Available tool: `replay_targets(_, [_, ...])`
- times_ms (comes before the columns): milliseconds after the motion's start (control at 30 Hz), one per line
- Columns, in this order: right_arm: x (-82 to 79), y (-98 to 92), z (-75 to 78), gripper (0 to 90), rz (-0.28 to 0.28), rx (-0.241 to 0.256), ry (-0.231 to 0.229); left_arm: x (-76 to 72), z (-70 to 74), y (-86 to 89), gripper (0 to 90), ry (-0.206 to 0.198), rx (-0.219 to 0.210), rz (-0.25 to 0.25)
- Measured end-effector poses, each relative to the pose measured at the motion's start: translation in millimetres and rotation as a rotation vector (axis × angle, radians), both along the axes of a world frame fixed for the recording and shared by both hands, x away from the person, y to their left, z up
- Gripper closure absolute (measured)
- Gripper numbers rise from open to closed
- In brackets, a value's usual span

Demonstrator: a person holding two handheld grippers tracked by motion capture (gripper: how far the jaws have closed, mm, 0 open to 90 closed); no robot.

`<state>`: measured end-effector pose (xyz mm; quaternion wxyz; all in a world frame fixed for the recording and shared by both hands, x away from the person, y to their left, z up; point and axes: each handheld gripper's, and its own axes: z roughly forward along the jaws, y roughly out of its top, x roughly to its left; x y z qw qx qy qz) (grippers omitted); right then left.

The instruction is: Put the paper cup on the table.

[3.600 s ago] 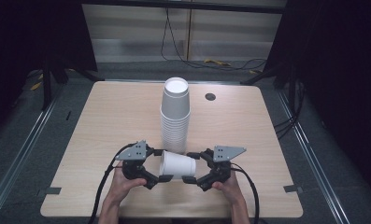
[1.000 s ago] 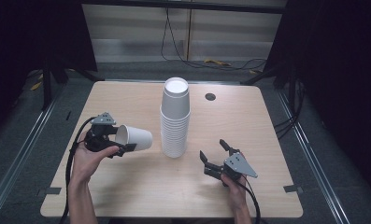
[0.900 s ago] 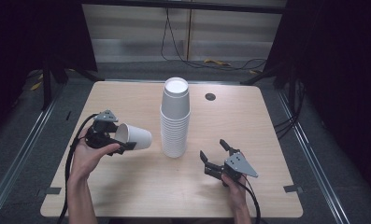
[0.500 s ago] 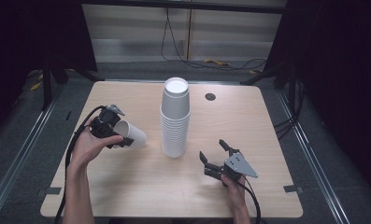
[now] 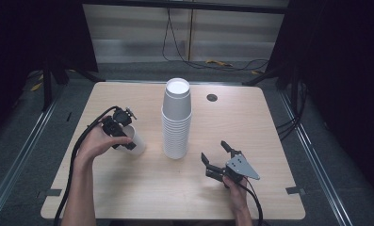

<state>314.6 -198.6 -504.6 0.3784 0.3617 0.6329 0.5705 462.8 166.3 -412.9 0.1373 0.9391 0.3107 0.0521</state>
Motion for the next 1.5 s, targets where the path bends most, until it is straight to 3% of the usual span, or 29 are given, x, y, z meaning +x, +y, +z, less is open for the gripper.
replay_targets(133, [0.1,-0.2,0.0,14.6,0.001,0.003,0.004,2.0,-0.2,-4.0,8.4,-0.013,-0.004,0.002])
replay_targets(267, [0.0,-0.2,0.0,14.6,-0.002,0.004,0.004,3.0,-4.7,-6.6,6.8,-0.043,-0.042,0.034])
replay_targets(400, [-0.1,0.0,0.0,15.1,-0.009,0.005,0.004,3.1,-13.0,-8.9,5.8,-0.054,-0.04,0.043])
replay_targets(500, [0.0,-0.3,0.0,15.1,-0.013,0.008,0.005,2.8,-16.7,-9.3,5.7,-0.076,-0.07,0.057])
replay_targets(633, [-0.2,0.2,-0.1,15.1,-0.016,0.009,0.004,3.8,-21.6,-7.9,6.3,-0.074,-0.088,0.058])
replay_targets(667, [-0.2,0.3,-0.1,15.1,-0.017,0.008,0.003,2.6,-22.8,-8.4,6.7,-0.076,-0.102,0.081])
replay_targets(733, [0.1,-0.2,0.0,15.3,-0.016,0.008,0.005,1.7,-24.3,-6.9,6.8,-0.105,-0.107,0.087])
replay_targets(900, [0.5,0.3,0.0,15.9,-0.021,0.004,0.004,0.0,-30.9,-1.9,7.5,-0.14,-0.189,0.137])
replay_targets(1033, [0.6,-0.1,0.1,15.9,-0.02,0.006,0.007,-6.3,-35.1,2.5,7.5,-0.218,-0.203,0.183])
replay_targets(1133, [0.4,0.0,0.1,15.9,-0.021,0.006,0.007,-11.2,-39.8,7.3,7.7,-0.262,-0.259,0.209])
replay_targets(1233, [0.6,-0.1,0.1,15.9,-0.02,0.006,0.007,-14.9,-42.4,13.1,7.6,-0.285,-0.289,0.214])
replay_targets(1333, [0.7,-0.3,0.1,15.9,-0.02,0.007,0.007,-18.0,-47.7,16.5,8.2,-0.28,-0.333,0.219])
replay_targets(1500, [0.6,-0.3,0.1,15.7,-0.023,0.009,0.009,-24.0,-58.3,20.0,13.9,-0.3,-0.391,0.249])
